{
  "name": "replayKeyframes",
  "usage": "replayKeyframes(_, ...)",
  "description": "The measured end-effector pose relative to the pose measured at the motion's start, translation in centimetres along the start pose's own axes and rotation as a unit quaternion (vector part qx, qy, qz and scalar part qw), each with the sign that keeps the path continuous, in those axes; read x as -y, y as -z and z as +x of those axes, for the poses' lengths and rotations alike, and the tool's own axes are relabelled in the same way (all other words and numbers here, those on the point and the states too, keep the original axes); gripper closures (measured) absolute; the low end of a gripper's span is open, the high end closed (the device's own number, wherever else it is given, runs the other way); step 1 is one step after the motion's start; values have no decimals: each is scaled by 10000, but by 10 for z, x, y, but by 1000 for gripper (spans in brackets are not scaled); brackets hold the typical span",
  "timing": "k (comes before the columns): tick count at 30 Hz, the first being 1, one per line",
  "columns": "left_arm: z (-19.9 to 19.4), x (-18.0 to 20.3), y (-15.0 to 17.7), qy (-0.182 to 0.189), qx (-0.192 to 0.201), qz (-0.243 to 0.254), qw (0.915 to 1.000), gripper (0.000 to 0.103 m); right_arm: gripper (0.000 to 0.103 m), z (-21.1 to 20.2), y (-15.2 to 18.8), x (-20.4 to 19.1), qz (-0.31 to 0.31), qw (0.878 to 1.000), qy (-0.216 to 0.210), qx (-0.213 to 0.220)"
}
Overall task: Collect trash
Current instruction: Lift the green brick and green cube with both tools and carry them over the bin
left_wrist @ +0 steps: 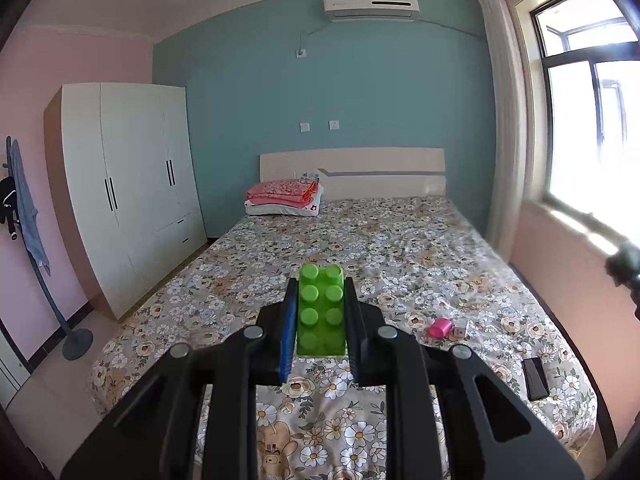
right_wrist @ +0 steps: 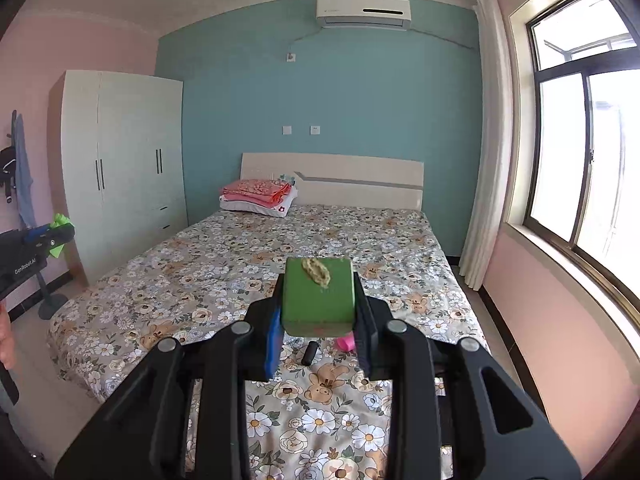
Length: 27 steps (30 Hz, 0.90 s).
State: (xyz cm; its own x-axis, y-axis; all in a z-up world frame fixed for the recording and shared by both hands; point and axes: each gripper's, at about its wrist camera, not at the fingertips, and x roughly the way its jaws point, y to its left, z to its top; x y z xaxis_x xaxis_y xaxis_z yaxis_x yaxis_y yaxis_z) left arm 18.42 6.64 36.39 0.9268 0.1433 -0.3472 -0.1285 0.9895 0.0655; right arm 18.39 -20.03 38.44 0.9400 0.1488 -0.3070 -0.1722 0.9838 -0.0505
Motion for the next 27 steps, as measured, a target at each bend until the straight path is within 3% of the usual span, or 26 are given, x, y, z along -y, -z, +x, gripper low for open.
replayKeyframes(7,-15,1,50,273,-115,153,9994,79,72,-27,55,-4,-66,9992,-368,-129)
replayKeyframes(15,19,1,159,610,-876,219,9940,79,72,5,170,-30,-264,9932,-735,-864)
replayKeyframes(27,71,11,330,1097,-2223,488,9676,79,72,49,336,-79,-553,9710,-1056,-2074)
